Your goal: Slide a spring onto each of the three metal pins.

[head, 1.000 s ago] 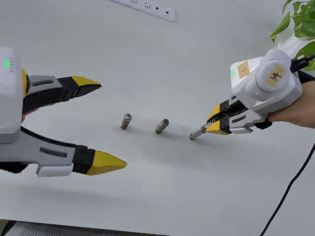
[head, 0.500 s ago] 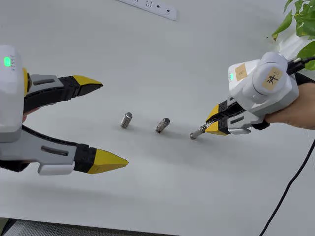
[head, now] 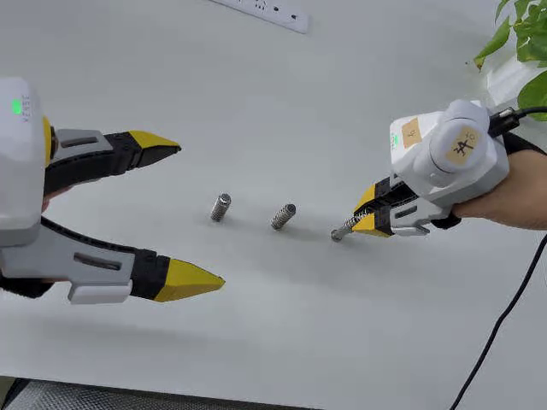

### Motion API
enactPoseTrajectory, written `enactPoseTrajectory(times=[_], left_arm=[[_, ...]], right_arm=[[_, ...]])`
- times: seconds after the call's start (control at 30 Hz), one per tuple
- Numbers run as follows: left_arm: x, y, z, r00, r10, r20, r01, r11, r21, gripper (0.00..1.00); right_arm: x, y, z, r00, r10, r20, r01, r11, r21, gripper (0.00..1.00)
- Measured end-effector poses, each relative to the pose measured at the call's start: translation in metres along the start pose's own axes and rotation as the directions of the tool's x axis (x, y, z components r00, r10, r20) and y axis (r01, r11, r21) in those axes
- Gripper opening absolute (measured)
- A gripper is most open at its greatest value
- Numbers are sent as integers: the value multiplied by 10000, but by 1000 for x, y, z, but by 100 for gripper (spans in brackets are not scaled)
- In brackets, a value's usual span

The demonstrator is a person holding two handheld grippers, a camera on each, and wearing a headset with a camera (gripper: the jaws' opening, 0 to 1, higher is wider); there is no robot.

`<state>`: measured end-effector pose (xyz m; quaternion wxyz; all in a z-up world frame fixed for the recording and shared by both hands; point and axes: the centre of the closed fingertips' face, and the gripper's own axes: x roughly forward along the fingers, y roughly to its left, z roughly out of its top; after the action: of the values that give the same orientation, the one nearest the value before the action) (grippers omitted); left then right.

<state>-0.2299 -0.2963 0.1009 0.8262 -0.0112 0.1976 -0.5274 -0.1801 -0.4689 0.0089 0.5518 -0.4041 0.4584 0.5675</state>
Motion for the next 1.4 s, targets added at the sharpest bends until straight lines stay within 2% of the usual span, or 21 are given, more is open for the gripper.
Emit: enactPoseTrajectory(times=[0.1,0.97,1.4], left_arm=[[0,0,0,10000,-4,4,4,10000,-14,85],[1,0,-1,10000,-25,-25,25,10000,-15,83],[0,1,-2,10000,24,-44,-24,10000,1,82]], right_arm=[[1,3,1,10000,12,-18,-12,10000,-31,8],[23,1,-4,9998,-177,44,177,9998,9,8],[28,2,-6,9998,-182,55,182,9998,75,8]])
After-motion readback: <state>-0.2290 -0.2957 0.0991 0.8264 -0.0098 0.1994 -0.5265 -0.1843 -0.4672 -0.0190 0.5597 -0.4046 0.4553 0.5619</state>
